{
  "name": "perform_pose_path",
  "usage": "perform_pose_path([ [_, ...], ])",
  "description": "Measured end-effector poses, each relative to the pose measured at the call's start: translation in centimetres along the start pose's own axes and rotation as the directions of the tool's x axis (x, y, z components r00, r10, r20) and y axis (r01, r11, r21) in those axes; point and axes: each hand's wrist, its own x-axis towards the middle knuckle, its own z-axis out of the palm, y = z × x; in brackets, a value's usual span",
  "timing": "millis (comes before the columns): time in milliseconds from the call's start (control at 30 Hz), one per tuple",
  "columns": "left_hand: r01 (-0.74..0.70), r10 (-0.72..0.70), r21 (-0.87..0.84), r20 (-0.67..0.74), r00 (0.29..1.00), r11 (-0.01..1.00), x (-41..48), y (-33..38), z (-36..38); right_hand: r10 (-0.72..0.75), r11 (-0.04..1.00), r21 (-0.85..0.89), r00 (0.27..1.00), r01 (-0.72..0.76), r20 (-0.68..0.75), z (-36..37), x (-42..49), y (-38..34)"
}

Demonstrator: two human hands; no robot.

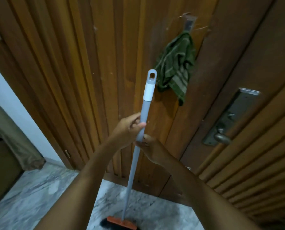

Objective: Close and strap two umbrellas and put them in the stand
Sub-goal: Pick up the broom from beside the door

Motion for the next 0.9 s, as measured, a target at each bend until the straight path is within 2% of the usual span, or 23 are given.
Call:
perform_pose_path([
  [267, -0.262, 0.265, -0.056, 0.074, 0.961, 0.964, -5.5, 12.7, 7.0, -0.119, 0.993, -0.043, 0.983, 0.114, -0.142, -8.8, -15.0, -2.3],
  [367, -0.333, 0.342, -0.092, 0.116, 0.932, 0.938, -7.9, 18.2, 10.7, -0.101, 0.995, -0.019, 0.973, 0.1, -0.209, -11.6, -21.9, -1.4],
  [500, -0.398, 0.423, -0.158, 0.189, 0.886, 0.904, -11.8, 25.3, 15.9, -0.095, 0.993, -0.099, 0.948, 0.068, -0.304, -14.2, -30.8, 1.1],
  [700, -0.418, 0.508, -0.315, 0.311, 0.803, 0.852, -17.3, 33.7, 25.0, -0.086, 0.988, -0.154, 0.835, 0.002, -0.543, -18.8, -43.7, 3.7],
  [800, -0.378, 0.506, -0.382, 0.326, 0.799, 0.843, -19.1, 37.0, 30.3, -0.055, 0.989, -0.141, 0.742, -0.053, -0.668, -21.3, -49.7, 5.5],
  [900, -0.287, 0.472, -0.43, 0.422, 0.774, 0.856, -20.8, 39.1, 35.7, -0.031, 0.99, -0.109, 0.635, -0.085, -0.772, -23.5, -55.3, 6.9],
])
